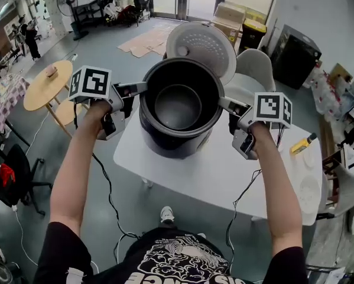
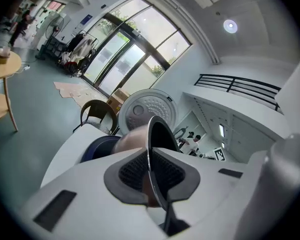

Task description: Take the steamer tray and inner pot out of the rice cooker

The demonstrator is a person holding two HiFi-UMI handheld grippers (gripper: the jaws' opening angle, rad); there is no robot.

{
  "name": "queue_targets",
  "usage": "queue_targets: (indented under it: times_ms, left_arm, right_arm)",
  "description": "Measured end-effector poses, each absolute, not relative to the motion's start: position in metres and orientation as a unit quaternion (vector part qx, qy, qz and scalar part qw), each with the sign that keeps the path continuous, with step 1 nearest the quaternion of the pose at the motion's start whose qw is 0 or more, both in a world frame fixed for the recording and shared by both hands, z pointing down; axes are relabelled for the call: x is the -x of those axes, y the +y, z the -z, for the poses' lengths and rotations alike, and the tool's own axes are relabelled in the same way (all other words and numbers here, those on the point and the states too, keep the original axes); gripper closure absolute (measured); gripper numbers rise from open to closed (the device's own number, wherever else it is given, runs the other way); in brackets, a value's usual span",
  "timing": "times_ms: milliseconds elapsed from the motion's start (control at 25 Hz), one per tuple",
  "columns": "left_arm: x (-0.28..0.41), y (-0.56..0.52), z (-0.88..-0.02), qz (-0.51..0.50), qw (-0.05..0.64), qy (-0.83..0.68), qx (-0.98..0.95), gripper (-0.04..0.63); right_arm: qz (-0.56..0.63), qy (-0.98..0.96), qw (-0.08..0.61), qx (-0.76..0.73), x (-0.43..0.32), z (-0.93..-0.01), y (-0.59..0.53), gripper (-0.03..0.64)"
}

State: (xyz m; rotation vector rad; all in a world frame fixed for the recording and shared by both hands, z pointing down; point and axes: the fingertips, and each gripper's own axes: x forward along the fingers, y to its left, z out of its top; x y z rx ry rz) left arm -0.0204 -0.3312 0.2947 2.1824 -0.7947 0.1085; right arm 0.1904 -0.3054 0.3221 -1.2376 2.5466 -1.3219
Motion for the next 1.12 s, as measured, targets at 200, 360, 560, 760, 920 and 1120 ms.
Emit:
queue_targets:
  times_ms: [200, 360, 560, 760, 920, 1120]
  left_arm:
    - [-0.003, -0.301, -0.255, -0.024, 0.382, -0.305, -0.872, 0.557]
    - [-0.022, -0.285, -0.244, -0.021, 0.371, -0.290, -0.882, 0.557]
    - [-0.093, -0.247, -0.247, -0.028, 0.355, -0.266, -0.896, 0.557]
    - [-0.156, -0.221, -0.256, -0.043, 0.363, -0.237, -0.900, 0.557]
    - [-0.209, -0.210, -0.272, -0.067, 0.369, -0.212, -0.902, 0.557]
    - [-0.274, -0.208, -0.313, -0.113, 0.379, -0.188, -0.899, 0.552]
  right_arm:
    - [0.396, 0.826, 0.022, 0.400, -0.217, -0.279, -0.276, 0.568]
    - [0.384, 0.827, 0.040, 0.408, -0.237, -0.266, -0.254, 0.569]
    - [0.374, 0.820, 0.057, 0.430, -0.308, -0.275, -0.207, 0.569]
    - [0.376, 0.799, 0.073, 0.464, -0.367, -0.284, -0.169, 0.569]
    - [0.384, 0.779, 0.084, 0.489, -0.416, -0.297, -0.143, 0.571]
    - [0.403, 0.743, 0.095, 0.526, -0.475, -0.328, -0.123, 0.571]
